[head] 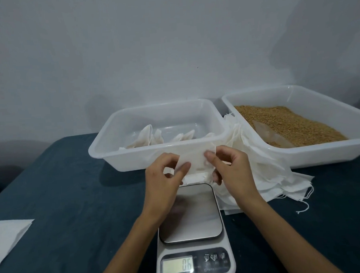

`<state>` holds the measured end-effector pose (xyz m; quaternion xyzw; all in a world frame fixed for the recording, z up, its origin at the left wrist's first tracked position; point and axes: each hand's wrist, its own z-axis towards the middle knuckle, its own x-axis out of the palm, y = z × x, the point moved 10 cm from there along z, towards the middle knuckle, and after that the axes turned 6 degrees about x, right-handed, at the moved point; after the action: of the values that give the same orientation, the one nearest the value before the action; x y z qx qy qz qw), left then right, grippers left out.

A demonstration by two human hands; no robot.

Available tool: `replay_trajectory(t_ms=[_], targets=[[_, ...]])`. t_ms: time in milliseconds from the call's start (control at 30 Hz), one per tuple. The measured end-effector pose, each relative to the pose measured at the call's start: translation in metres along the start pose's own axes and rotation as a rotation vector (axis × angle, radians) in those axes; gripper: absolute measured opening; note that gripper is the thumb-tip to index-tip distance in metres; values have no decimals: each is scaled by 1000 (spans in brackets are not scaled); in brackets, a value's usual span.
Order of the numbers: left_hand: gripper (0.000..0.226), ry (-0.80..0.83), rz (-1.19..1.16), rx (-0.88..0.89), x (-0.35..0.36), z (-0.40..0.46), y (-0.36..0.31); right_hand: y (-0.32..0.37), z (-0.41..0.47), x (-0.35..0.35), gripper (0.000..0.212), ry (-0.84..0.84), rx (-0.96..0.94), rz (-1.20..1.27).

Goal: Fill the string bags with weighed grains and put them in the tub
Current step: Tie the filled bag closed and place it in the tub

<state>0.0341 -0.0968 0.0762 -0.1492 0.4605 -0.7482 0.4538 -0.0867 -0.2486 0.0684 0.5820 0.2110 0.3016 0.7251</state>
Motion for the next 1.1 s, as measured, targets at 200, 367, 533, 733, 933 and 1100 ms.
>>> replay_trajectory(t_ms=[200, 367, 533, 733, 933, 1100], targets=[[10, -25, -124, -43, -4, 2, 1, 2, -3, 13, 18, 101, 11, 20], [25, -91, -228, -173, -8, 1, 11, 5, -4, 15, 23, 135, 29, 67], [18, -109, -351, -308, -8, -3, 19, 14, -7, 24, 19, 216, -29, 29], [24, -70, -406, -421, -1, -7, 29, 21, -13, 29, 32, 240, -89, -17], [24, -70, -383, -447, 1, -9, 33, 23, -16, 23, 37, 120, -150, -139], [26, -65, -370, -416, 0, -7, 31, 27, -16, 24, 32, 138, -159, -118]])
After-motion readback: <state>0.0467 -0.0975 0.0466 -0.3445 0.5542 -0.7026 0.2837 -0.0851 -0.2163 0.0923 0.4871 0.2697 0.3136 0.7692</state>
